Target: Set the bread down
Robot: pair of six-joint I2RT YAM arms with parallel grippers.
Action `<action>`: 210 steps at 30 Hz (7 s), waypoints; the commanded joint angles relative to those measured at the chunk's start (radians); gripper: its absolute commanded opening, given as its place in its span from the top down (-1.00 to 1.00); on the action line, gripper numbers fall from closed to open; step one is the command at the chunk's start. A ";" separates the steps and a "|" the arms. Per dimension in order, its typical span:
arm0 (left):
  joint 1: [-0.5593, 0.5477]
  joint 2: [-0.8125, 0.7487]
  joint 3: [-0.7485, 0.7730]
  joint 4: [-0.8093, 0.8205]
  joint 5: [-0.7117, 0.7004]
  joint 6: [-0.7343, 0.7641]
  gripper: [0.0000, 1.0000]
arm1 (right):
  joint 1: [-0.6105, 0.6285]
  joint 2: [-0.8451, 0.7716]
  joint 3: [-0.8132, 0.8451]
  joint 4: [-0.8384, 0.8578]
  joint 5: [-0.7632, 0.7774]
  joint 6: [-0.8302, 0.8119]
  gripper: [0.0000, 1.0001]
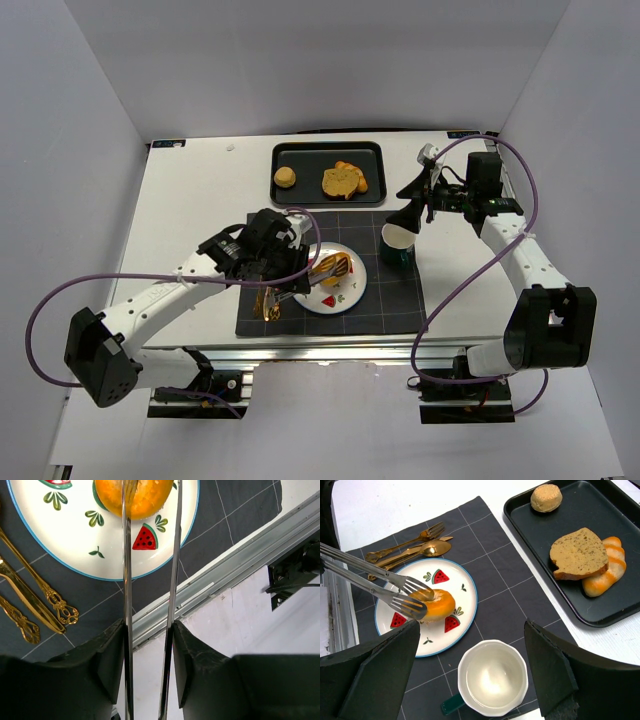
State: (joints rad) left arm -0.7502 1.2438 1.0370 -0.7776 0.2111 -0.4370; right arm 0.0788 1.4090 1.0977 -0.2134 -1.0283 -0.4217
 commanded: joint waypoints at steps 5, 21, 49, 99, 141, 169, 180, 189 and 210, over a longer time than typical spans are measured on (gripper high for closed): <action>-0.006 -0.007 0.075 0.000 0.031 0.003 -0.03 | -0.004 -0.010 0.013 0.012 -0.022 0.000 -0.77; 0.182 0.048 0.140 0.187 -0.039 -0.104 0.68 | -0.005 -0.013 -0.002 0.022 -0.032 0.001 -0.77; 0.411 0.669 0.488 0.439 0.085 -0.103 0.00 | -0.004 -0.018 -0.022 0.077 -0.036 0.024 -0.77; 0.463 0.582 0.397 0.526 0.237 -0.160 1.00 | -0.005 -0.033 -0.027 0.069 -0.032 0.021 -0.77; 0.445 -0.293 -0.189 -0.001 0.415 -0.246 1.00 | -0.007 0.002 0.013 0.019 -0.042 -0.020 -0.77; 0.364 -0.239 -0.167 0.015 0.366 -0.252 0.13 | -0.007 -0.002 -0.013 0.020 -0.036 -0.020 -0.77; 0.364 -0.270 -0.117 -0.012 0.309 -0.273 0.03 | -0.007 -0.004 -0.013 0.020 -0.044 -0.022 -0.77; 0.368 -0.241 0.039 -0.097 0.185 -0.204 0.28 | -0.007 -0.005 -0.013 0.009 -0.050 -0.035 -0.77; 0.795 0.155 -0.299 0.848 -0.161 0.434 0.98 | 0.018 -0.024 0.064 -0.127 0.008 -0.193 -0.76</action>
State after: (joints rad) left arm 0.0078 1.3933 0.7429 -0.1154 -0.0261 -0.0761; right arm 0.0948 1.4166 1.1309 -0.3195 -1.0199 -0.5930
